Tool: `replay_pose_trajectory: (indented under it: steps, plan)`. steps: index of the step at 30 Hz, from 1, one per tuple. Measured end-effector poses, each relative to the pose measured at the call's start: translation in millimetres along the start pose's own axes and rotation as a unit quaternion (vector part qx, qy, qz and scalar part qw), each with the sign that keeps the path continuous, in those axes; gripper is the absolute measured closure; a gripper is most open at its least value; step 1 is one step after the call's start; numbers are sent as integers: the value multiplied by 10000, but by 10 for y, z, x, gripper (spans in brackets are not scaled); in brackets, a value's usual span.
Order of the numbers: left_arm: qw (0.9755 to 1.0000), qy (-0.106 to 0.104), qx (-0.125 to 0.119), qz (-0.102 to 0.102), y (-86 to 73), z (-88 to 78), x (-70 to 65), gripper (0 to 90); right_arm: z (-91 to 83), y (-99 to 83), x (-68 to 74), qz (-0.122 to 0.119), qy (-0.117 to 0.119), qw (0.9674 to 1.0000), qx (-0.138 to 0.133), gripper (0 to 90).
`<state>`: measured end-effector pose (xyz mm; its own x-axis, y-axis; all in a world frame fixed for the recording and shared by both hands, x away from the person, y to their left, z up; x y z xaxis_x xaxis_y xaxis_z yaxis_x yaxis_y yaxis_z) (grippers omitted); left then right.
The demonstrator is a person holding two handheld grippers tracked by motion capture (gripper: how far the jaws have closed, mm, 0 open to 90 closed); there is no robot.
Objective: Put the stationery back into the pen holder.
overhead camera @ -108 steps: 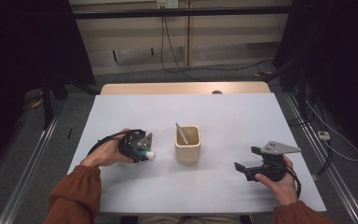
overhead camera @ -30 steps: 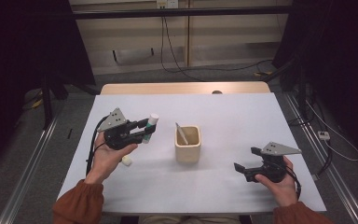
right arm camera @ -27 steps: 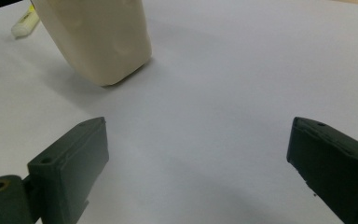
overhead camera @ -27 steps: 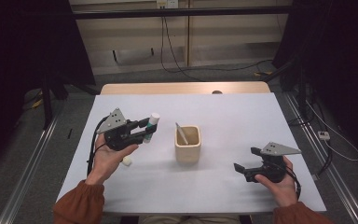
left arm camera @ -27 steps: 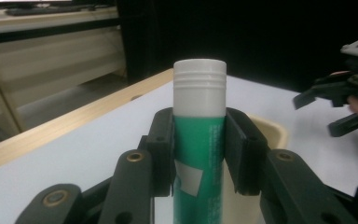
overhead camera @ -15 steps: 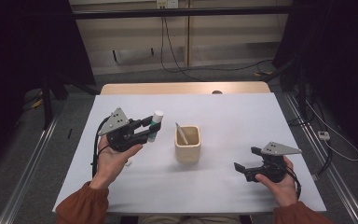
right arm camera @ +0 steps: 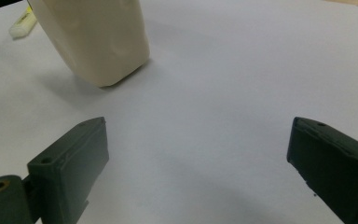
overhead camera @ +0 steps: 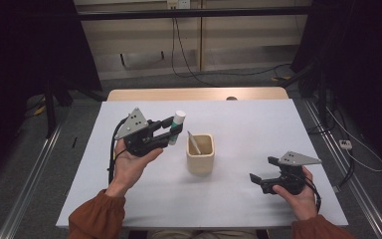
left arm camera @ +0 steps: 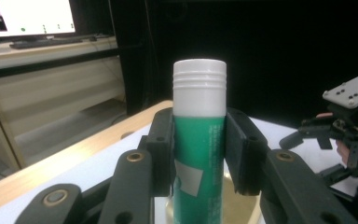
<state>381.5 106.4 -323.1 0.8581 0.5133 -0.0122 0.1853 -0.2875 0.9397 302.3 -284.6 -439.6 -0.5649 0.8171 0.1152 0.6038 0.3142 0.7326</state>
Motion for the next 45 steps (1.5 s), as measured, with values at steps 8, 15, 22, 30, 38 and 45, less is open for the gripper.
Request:
replay_pose_trajectory:
  steps: [8,15,22,30,38,45]
  plan:
    - [9999,-128,-103,-5,102,133,-78,659,-1,-1,2,0,11,10000,1,54]
    - [9998,-160,-58,-83,121,299,-46,659,-2,0,0,13,3,10000,-11,54]
    - [9998,-89,-17,-159,62,423,-66,659,-3,-1,-3,21,-6,10000,-9,54]
    - [10000,-53,-19,-79,-26,496,-125,659,-2,-4,-5,10,10,10000,11,52]
    - [9998,-115,123,-52,-110,564,-145,659,0,-2,3,-10,0,10000,15,52]
    - [9996,-158,252,-38,-208,665,-177,659,0,-4,2,-20,8,10000,32,52]
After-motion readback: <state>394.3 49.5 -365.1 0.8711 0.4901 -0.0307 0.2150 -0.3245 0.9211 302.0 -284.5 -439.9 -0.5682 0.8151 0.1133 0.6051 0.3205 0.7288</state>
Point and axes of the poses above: each handheld gripper's, and its own axes: z roughly forward along the jaws, y roughly out of its top, x roughly to its left, the point moved 1 cm from there along z, roughly forward along the jaws, and after that the axes turned 11 degrees about x, right-handed, at the moved point
